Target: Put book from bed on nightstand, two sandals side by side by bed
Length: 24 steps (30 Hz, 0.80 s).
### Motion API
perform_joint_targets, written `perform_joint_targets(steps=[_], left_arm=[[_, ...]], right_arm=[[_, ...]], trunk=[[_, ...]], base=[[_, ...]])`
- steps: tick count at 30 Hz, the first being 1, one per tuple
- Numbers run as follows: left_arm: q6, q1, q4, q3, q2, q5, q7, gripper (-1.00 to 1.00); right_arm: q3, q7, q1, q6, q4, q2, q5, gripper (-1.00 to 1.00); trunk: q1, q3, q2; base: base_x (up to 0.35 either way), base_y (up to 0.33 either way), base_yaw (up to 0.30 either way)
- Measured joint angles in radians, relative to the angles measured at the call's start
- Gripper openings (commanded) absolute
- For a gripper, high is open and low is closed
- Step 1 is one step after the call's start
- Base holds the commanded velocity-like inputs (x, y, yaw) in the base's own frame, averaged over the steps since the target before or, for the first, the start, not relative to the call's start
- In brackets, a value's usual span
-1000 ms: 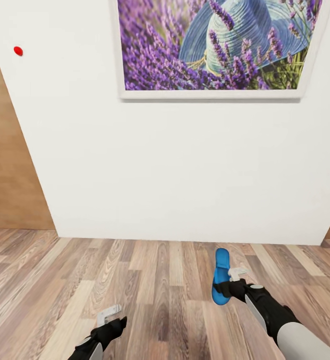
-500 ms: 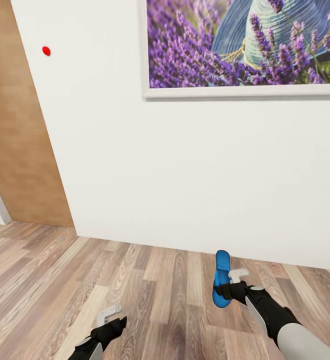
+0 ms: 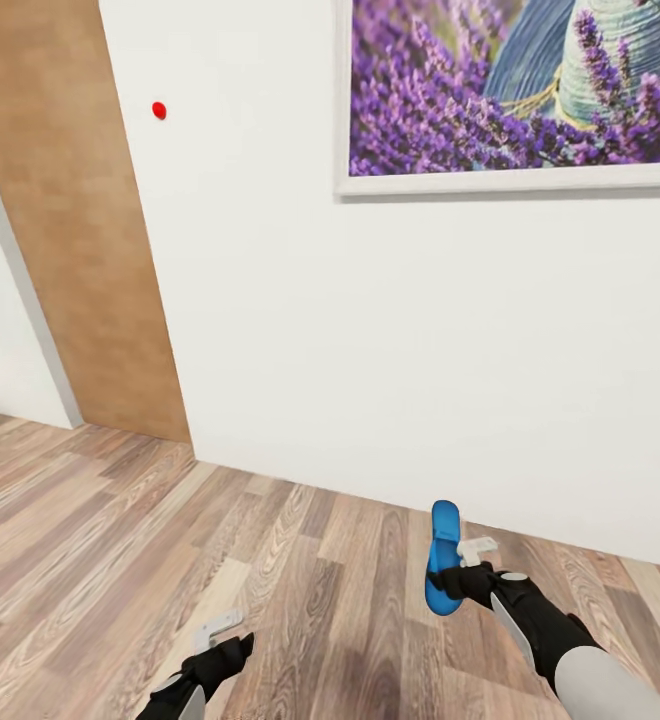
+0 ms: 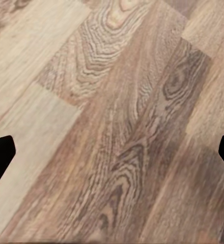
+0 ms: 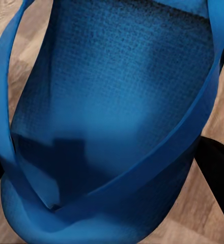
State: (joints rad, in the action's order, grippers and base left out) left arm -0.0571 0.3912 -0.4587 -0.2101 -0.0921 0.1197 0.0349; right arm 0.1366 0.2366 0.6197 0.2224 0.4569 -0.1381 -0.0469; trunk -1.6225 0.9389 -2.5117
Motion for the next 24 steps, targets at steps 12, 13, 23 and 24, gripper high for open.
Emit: perform_joint_targets(steps=[12, 13, 23, 24], left_arm=[[0.0, 0.0, 0.0, 0.0, 0.0, 0.0, 0.0, 1.0], [0.0, 0.0, 0.0, 0.0, 0.0, 0.0, 0.0, 1.0], [-0.001, 0.0, 0.0, 0.0, 0.0, 0.0, -0.001, 1.0], [-0.001, 0.0, 0.0, 0.0, 0.0, 0.0, -0.001, 1.0]], right_arm=[[0.0, 0.0, 0.0, 0.0, 0.0, 0.0, 0.0, -1.0], [0.0, 0.0, 0.0, 0.0, 0.0, 0.0, 0.0, -1.0], [0.0, 0.0, 0.0, 0.0, 0.0, 0.0, 0.0, -1.0], [0.0, 0.0, 0.0, 0.0, 0.0, 0.0, 0.0, -1.0]], trunk=[[0.0, 0.0, 0.0], [0.0, 0.0, 0.0], [0.0, 0.0, 0.0], [0.0, 0.0, 0.0]], base=[[0.0, 0.0, 0.258], [0.0, 0.0, 0.258], [0.089, -0.008, 0.258], [0.271, 0.041, 0.258]])
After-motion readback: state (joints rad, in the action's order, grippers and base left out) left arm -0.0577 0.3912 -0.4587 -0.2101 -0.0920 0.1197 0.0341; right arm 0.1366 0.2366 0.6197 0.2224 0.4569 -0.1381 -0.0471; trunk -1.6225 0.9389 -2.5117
